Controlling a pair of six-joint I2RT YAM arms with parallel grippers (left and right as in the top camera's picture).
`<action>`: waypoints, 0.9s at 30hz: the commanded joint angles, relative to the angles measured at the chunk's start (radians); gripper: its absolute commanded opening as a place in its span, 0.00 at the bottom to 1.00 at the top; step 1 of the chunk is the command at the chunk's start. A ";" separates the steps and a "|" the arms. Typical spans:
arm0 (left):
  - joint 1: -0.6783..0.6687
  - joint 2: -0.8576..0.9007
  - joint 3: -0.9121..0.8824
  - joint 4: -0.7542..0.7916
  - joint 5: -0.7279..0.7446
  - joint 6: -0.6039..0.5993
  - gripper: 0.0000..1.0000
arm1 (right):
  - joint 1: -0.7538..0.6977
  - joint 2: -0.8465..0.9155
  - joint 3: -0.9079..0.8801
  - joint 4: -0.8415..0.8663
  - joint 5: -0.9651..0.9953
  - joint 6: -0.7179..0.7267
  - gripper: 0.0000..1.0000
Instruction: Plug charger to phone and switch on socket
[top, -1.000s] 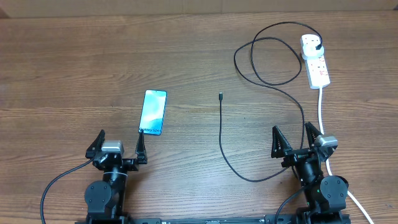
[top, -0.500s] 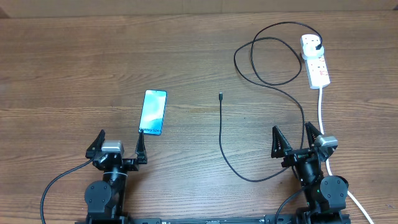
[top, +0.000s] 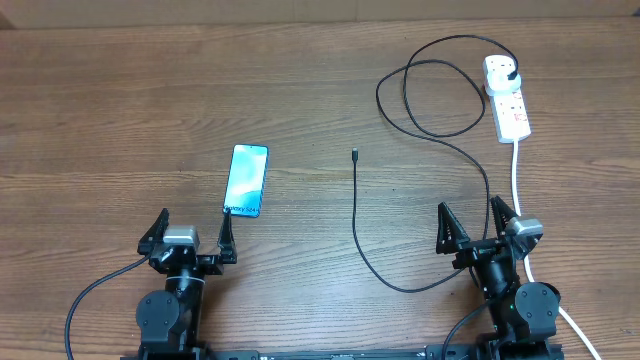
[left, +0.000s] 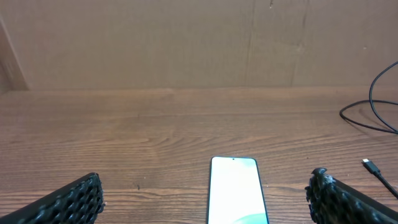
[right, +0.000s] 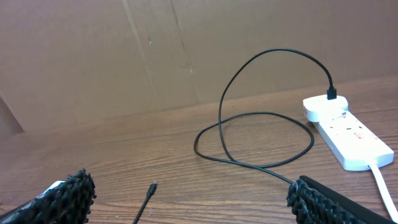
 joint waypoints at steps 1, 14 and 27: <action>-0.001 0.006 -0.007 0.004 0.008 0.019 1.00 | 0.006 -0.011 -0.011 0.005 0.003 0.000 1.00; -0.001 0.006 -0.007 0.003 0.009 0.018 0.99 | 0.005 -0.011 -0.011 0.004 0.011 0.000 1.00; -0.001 0.006 -0.007 0.003 0.008 -0.019 1.00 | 0.005 -0.011 -0.005 0.018 0.002 0.000 1.00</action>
